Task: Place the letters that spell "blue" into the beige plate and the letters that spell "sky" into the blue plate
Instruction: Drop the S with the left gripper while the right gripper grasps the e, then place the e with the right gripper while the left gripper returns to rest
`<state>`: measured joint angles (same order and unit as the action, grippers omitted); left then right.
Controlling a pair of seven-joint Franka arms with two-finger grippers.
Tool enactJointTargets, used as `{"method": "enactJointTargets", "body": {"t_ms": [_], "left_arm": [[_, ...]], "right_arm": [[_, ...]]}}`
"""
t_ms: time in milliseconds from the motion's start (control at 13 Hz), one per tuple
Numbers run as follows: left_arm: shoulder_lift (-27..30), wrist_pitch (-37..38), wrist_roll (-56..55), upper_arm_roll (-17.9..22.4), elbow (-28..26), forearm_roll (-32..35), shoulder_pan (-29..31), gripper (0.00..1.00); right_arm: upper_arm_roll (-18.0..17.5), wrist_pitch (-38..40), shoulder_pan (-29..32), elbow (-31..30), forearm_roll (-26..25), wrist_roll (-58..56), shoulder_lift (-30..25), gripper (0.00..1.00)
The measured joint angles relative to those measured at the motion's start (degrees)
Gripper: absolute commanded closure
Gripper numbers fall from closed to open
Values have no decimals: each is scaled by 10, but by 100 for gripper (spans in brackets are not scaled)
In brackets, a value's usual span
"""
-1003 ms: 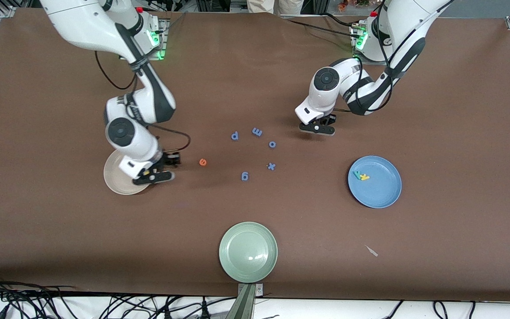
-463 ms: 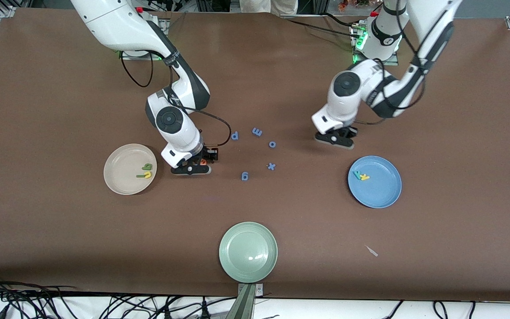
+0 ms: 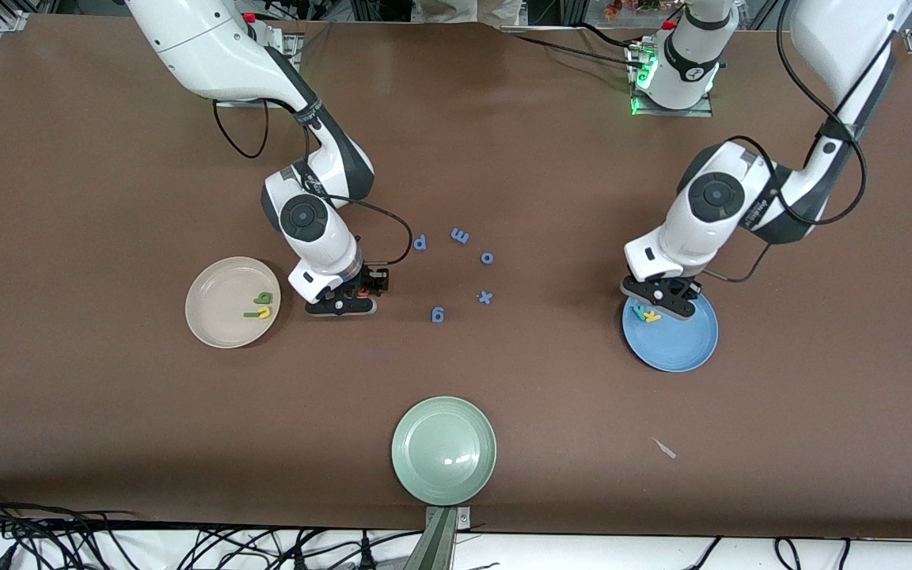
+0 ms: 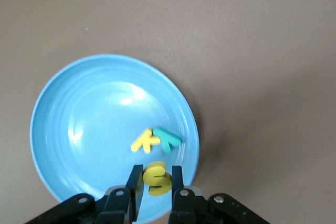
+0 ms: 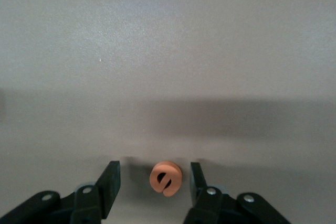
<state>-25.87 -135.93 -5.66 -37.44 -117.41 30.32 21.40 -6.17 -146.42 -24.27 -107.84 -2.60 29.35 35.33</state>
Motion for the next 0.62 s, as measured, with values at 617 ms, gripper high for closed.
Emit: {"method": "enactJointTargets", "body": {"t_ms": [617], "left_arm": [[-61, 3, 49, 0, 55, 0, 7, 0]], "right_arm": [[5, -25, 0, -20, -7, -17, -5, 87]]}}
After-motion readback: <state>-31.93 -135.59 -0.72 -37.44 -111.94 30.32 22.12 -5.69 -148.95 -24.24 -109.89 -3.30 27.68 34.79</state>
